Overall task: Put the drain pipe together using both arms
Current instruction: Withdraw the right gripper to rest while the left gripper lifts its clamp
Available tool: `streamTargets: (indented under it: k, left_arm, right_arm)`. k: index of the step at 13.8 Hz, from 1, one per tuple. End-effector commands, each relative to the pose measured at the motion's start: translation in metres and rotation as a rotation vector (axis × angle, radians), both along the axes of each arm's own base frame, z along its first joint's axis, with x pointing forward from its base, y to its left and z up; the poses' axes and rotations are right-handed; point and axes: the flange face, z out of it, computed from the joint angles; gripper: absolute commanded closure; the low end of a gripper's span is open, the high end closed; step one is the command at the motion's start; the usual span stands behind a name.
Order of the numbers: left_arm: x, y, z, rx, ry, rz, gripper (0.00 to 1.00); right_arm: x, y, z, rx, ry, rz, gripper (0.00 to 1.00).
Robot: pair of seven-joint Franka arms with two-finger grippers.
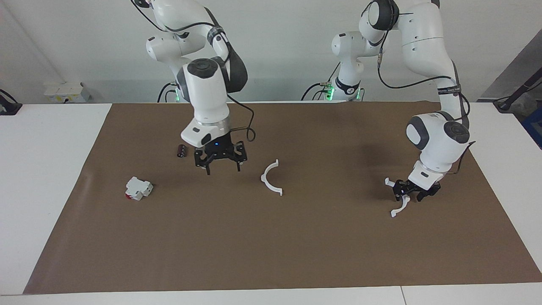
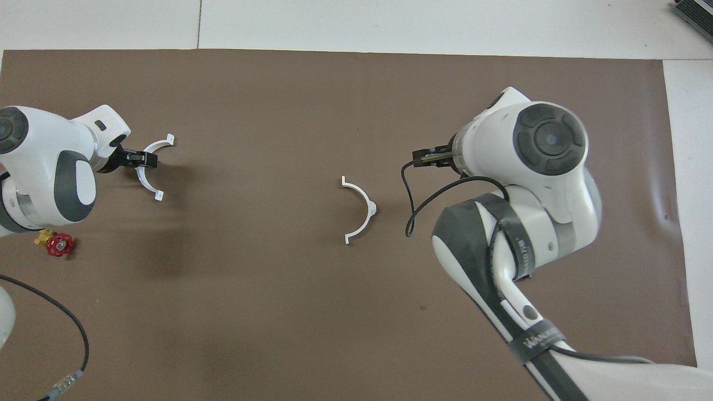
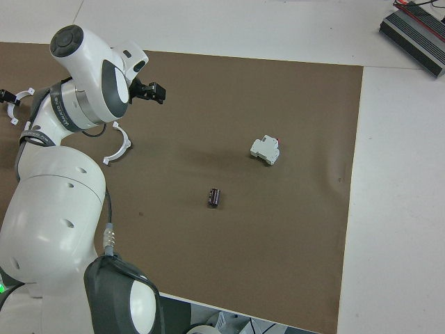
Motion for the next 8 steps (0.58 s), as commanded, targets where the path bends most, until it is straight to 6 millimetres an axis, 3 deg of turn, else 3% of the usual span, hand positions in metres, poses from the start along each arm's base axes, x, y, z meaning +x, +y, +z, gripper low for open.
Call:
streamTargets:
  k: [1, 2, 5, 8]
  left_arm:
    - [-0.005, -0.003, -0.001, -0.017, 0.003, 0.004, 0.85]
    - [-0.005, -0.002, 0.000, -0.017, 0.005, 0.002, 1.00]
    - [-0.005, -0.004, 0.003, -0.017, 0.009, -0.009, 1.00]
    - [-0.005, -0.038, 0.025, -0.018, -0.009, -0.054, 1.00]
  right_arm:
    - [0.006, -0.048, 0.037, -0.013, 0.039, -0.097, 0.00]
    - [0.002, -0.068, 0.052, -0.004, 0.050, -0.131, 0.00]
    - [-0.011, -0.140, 0.080, 0.043, 0.106, -0.244, 0.00]
    - [-0.032, -0.179, 0.120, 0.034, 0.152, -0.231, 0.00]
